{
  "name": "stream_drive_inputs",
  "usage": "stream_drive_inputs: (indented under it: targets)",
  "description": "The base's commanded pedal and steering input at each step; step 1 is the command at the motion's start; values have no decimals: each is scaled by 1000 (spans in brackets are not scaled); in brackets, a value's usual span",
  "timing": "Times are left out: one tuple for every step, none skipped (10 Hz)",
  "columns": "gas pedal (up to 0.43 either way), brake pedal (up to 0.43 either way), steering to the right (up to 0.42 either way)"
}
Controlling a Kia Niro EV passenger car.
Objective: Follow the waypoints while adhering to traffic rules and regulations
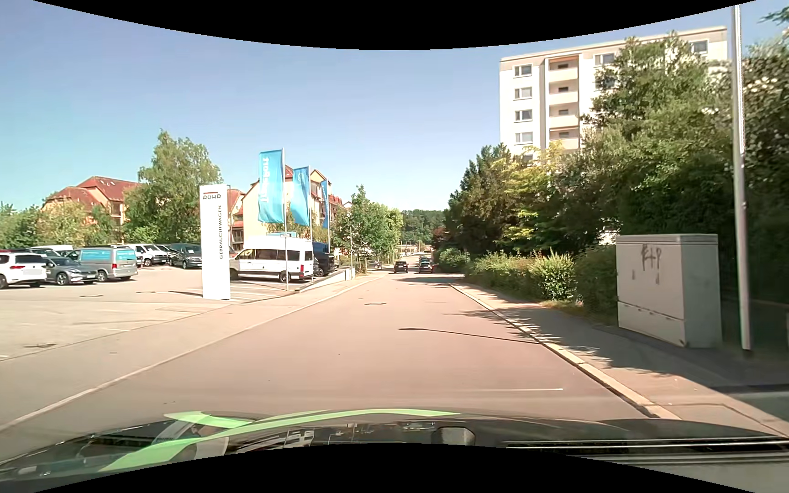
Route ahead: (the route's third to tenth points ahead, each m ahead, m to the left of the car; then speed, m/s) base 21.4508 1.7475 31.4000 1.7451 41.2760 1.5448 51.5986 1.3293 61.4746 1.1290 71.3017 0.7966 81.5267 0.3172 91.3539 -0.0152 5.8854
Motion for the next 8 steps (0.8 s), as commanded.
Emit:
stream_drive_inputs:
  targets:
    - [28, 0, 1]
    - [28, 0, 1]
    - [28, 0, 1]
    - [28, 0, 1]
    - [28, 0, 1]
    - [28, 0, 2]
    - [28, 0, 3]
    - [28, 0, 3]
